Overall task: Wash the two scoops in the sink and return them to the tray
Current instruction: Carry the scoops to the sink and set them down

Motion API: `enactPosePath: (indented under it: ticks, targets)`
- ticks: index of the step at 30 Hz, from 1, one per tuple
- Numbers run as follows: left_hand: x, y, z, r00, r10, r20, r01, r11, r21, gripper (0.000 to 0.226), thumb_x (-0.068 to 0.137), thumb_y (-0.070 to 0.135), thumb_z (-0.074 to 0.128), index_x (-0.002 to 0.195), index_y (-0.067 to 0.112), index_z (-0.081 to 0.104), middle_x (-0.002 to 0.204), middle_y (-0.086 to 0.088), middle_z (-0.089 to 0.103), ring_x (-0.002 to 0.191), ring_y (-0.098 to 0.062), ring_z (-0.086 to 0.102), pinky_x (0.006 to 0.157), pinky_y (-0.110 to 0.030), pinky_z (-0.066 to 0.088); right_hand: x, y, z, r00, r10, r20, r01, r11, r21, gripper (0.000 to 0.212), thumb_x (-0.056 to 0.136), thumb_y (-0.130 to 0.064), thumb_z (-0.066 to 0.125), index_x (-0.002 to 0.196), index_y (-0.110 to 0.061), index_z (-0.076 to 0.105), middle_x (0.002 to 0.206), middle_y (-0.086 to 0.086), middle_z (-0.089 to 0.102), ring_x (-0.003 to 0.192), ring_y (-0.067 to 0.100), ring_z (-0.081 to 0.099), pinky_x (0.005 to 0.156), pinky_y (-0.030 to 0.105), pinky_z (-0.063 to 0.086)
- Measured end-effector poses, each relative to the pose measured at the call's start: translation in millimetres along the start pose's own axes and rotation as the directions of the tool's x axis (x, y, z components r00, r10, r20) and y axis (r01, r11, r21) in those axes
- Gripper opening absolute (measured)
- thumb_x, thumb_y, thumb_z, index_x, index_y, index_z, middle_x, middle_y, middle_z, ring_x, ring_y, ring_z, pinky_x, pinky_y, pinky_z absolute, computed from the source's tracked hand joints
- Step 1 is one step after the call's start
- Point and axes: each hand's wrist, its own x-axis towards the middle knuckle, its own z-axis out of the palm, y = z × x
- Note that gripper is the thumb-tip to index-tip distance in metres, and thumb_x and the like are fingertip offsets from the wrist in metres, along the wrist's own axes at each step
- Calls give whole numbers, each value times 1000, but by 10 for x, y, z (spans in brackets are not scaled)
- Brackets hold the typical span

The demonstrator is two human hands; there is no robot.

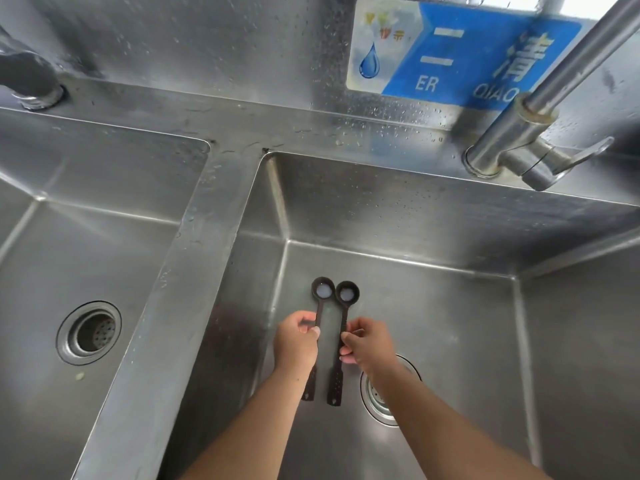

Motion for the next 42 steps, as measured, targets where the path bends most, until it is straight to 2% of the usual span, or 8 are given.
enactPosePath:
  ticks: [7,13,20,27,30,35,40,42]
  targets:
    - [22,-31,33,999,-18,-35,18,1000,11,33,81,-2,62,74,30,61,77,7,69,75,-15,66,66,-25,48,34,34,27,1000,22,10,-22,1000,18,17,92,3,57,78,-7,56,66,10,60,47,15,60,47,27,56]
    - [2,-32,45,996,-17,-83,23,997,79,16,82,3,64,84,20,66,81,3,69,74,-14,64,60,-22,43,36,33,24,1000,22,-8,-22,1000,11,12,89,4,58,80,-4,58,67,12,65,52,19,67,57,34,61]
    - [-24,-12,8,994,-11,-113,27,989,148,10,81,4,66,85,13,68,82,-2,70,78,-22,65,70,-28,48,-4,-30,5,997,16,-73,-26,991,-133,4,87,0,61,87,3,63,71,19,72,55,23,70,53,30,61]
    - [-47,2,-42,981,-35,-189,72,978,195,18,78,12,72,69,20,59,67,5,63,63,-16,58,55,-25,40,-42,-20,-21,996,12,-86,-27,985,-170,4,85,-2,63,84,1,63,76,23,74,59,27,72,55,32,62]
    - [-93,10,-64,985,-49,-167,84,974,210,8,79,11,71,81,16,65,79,-2,69,72,-23,62,66,-27,46,-102,-19,-54,996,31,-78,-42,989,-141,7,84,0,60,88,6,62,72,23,72,58,30,70,56,34,62]
    - [-317,160,-130,996,24,-90,0,966,258,20,79,7,65,99,11,65,98,-7,67,87,-25,62,71,-29,44,-294,-163,-201,999,20,-39,-24,993,-115,7,85,3,57,88,6,62,69,16,64,57,27,64,59,36,61]
    - [-643,780,-240,989,128,70,-143,947,289,17,82,11,61,97,12,67,96,-6,70,89,-23,65,76,-33,50,-669,-619,-506,1000,-30,9,31,991,-127,6,89,0,57,87,1,62,69,20,63,55,27,63,54,32,56]
    - [-773,1122,-272,975,192,107,-215,935,281,13,85,19,60,96,18,67,92,3,69,82,-13,63,66,-25,50,-840,-855,-684,997,-71,4,71,987,-147,11,87,1,54,89,3,65,72,19,65,54,26,63,50,28,54]
